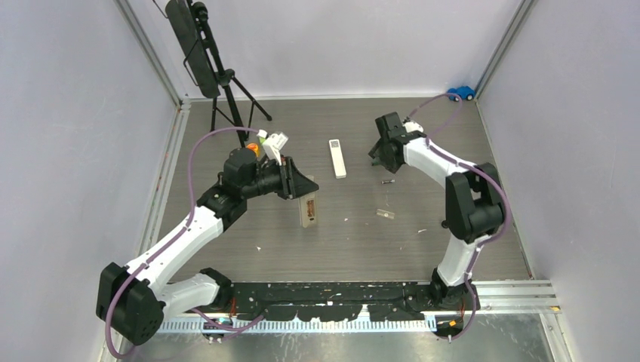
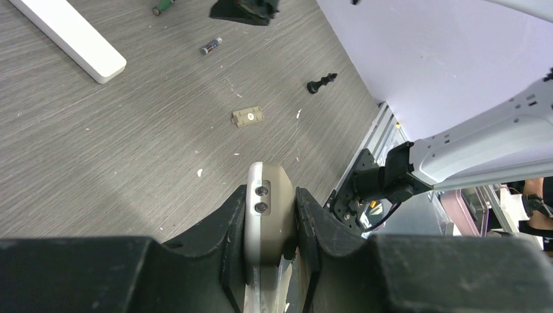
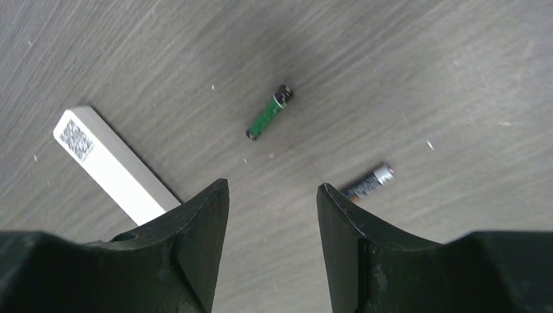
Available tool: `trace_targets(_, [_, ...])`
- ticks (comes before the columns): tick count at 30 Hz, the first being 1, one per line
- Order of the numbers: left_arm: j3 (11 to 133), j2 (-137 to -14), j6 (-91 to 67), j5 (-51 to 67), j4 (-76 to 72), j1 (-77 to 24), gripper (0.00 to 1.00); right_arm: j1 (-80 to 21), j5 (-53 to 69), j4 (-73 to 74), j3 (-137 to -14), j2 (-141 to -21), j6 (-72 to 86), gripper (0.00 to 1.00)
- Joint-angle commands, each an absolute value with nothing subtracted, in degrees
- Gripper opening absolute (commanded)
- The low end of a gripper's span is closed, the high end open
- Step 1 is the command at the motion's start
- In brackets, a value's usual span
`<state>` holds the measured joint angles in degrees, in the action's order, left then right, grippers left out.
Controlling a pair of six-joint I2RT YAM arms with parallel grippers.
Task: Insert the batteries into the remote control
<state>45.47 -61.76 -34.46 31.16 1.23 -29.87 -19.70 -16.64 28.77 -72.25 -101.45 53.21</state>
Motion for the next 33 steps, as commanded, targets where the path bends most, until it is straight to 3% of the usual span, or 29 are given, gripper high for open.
trace_targets(1, [45.33, -60.58, -34.55, 32.70, -3.91, -29.71, 0.00, -19.78, -20.36, 30.02, -79.36, -106.91, 57.11, 0.57])
trace_targets(24, [45.18, -60.23, -34.20, 32.52, -3.35, -29.70, 0.00, -19.40, -21.76, 34.86, -90.00, -120.27, 51.20, 0.46])
trace_targets(26, [45.24, -60.18, -34.26, 32.45, -3.21, -29.71, 0.00, -19.18, -21.33, 34.97, -90.27, -120.69, 50.39, 0.39])
trace_targets(29, [45.41, -60.22, -34.45, 32.49, -3.12, -29.71, 0.00, -19.07, -21.39, 35.23, -89.78, -120.48, 48.86, 0.20])
trace_targets(33, [45.95, -60.36, -34.88, 32.79, -2.81, -29.71, 0.00, -18.94, -21.22, 34.84, -87.86, -118.61, 46.52, 0.11])
